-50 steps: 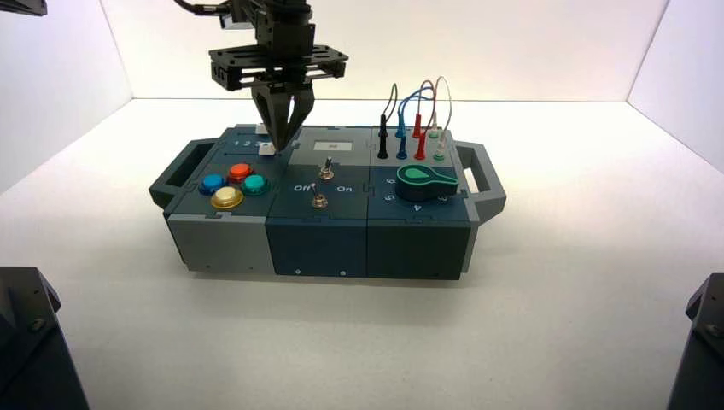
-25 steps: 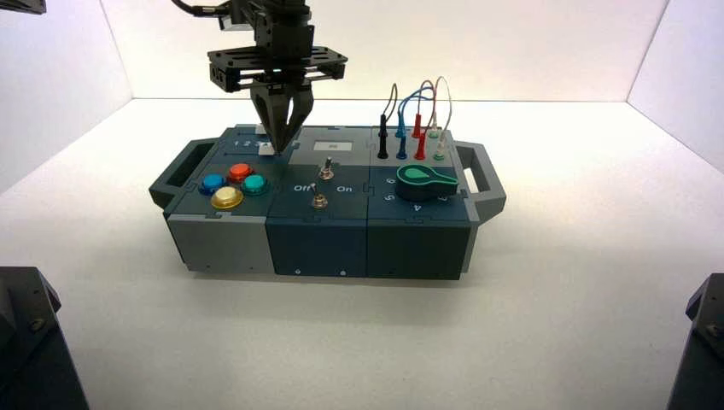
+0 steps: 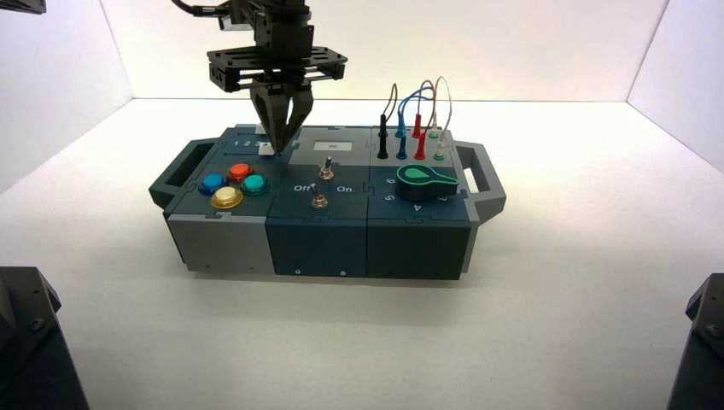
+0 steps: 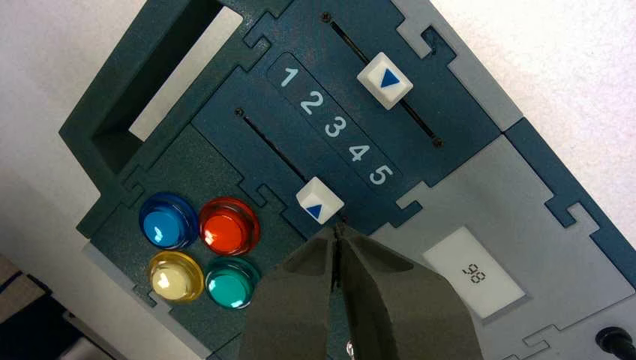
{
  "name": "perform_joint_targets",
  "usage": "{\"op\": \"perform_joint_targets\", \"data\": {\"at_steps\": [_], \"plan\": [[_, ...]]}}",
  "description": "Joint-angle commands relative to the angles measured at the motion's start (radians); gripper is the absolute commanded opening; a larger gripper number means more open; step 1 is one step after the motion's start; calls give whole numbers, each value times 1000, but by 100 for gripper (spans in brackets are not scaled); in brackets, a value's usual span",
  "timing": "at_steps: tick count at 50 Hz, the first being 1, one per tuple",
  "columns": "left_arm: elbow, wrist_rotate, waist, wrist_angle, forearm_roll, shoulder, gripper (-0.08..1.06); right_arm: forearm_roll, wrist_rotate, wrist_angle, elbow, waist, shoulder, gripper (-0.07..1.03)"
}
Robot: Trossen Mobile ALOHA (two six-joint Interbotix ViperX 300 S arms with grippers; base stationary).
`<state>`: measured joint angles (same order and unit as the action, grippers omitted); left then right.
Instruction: Move the bottom slider to position 4.
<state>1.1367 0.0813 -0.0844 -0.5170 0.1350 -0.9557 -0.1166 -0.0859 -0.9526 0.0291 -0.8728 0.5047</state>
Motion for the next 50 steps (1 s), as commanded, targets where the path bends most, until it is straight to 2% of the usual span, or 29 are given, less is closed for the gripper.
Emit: {"op": "perform_joint_targets", "data": {"at_steps": [1,50], "plan": [[-29,2,-6,5,2,3,-3,-3,-5,5,23,-11,-51,-2],[-29,2,-6,6,3,5,-3,-8,-5,5,35,-11,-44,-2]]}}
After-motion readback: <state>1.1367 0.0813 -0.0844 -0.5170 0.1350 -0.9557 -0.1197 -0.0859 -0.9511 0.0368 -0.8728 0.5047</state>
